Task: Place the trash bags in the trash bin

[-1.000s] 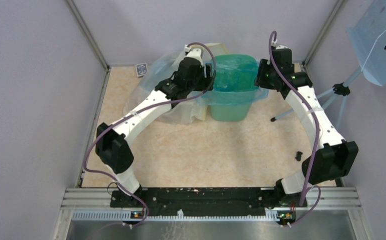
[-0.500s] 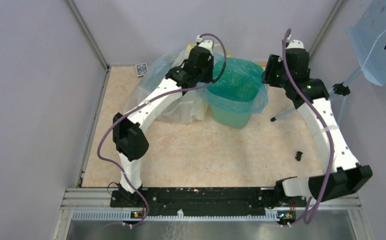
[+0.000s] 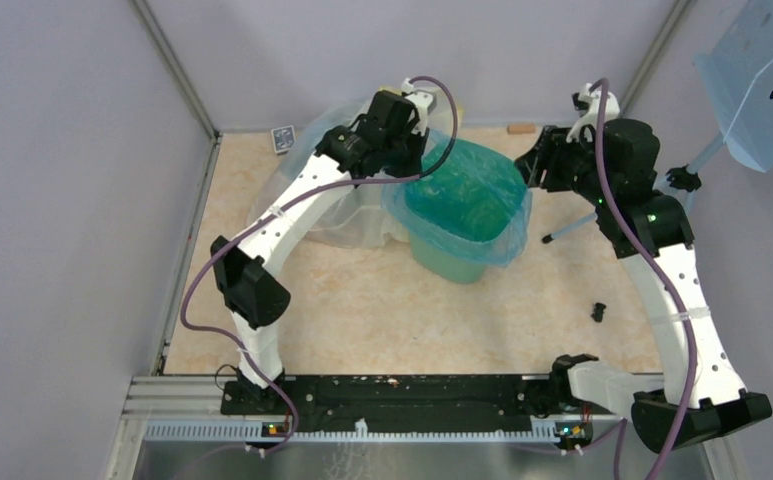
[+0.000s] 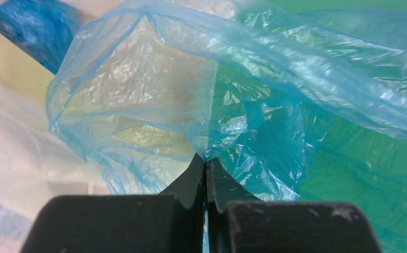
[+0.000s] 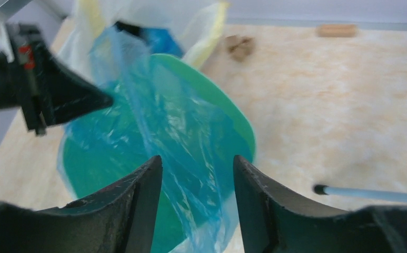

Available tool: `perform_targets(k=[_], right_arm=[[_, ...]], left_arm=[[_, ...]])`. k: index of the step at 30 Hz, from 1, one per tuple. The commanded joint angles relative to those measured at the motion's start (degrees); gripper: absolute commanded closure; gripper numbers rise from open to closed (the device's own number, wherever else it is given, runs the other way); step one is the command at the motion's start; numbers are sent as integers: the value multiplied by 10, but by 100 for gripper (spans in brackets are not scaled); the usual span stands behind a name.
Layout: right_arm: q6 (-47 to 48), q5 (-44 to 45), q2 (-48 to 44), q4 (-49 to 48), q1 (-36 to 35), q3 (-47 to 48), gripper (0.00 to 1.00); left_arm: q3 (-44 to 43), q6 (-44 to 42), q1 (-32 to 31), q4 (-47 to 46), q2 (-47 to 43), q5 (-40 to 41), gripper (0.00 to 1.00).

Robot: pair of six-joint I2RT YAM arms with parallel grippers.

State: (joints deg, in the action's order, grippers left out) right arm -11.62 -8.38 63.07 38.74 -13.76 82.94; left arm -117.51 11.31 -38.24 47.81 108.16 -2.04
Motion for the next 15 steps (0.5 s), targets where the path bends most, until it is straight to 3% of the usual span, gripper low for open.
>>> perform_targets(k=[1,10,15], right_arm=[[42,-212,-15,8,-11,0,45],[43,-150,-1,65,-137,35,49],[23,7,41,95,-261,65,48]], left_arm=[[39,-41,0,50,-95,-83,100],[81,-104,0,127,-169,-131,100],[141,-108,0,93,-189,-130,100]])
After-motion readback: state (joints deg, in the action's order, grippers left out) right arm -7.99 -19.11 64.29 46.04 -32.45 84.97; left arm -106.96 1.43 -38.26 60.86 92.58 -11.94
